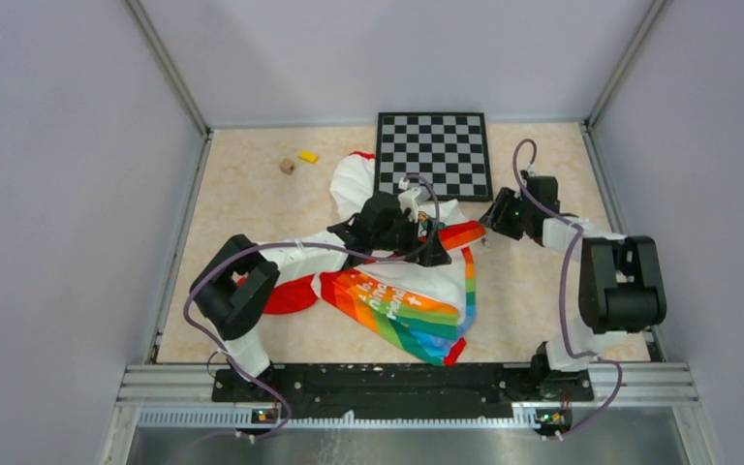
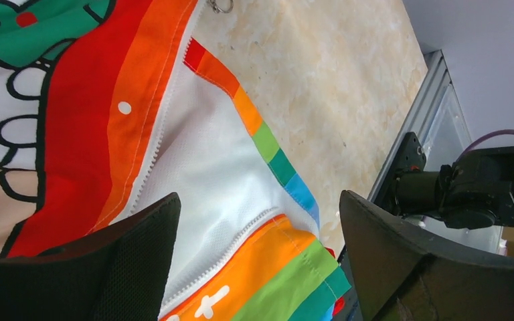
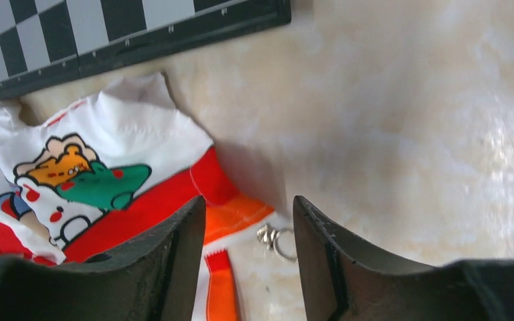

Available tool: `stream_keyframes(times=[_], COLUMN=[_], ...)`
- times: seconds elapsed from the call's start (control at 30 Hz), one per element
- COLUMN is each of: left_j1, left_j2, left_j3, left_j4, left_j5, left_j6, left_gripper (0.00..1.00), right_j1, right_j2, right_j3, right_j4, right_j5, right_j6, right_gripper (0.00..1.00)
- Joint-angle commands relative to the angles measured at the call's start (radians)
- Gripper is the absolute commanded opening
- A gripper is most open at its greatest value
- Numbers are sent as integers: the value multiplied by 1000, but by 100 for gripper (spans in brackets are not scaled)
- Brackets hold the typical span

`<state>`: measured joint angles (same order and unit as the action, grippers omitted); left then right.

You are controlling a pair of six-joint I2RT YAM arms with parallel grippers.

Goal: Zip up the jacket

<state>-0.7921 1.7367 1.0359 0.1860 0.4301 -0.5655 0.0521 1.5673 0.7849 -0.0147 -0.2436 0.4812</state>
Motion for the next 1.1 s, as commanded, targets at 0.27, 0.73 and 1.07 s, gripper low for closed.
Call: stream_keyframes(times=[0.27, 0.73, 1.07], left_j1=[-1, -2, -7], left_j2=[-67, -92, -120], left_j3=[-105, -82, -84], left_j4=[33, 9, -27], left_j5=[74, 76, 82], left_j6=[-29, -39, -42], left_gripper=[89, 89, 89], right_j1=[-22, -25, -106], right_j2=[161, -161, -276], right_j3=[60, -139, -346], right_j4=[98, -11, 150], right_j5=[-234, -230, -325], right_j6=[-77, 141, 268], right_gripper=[30, 0, 0])
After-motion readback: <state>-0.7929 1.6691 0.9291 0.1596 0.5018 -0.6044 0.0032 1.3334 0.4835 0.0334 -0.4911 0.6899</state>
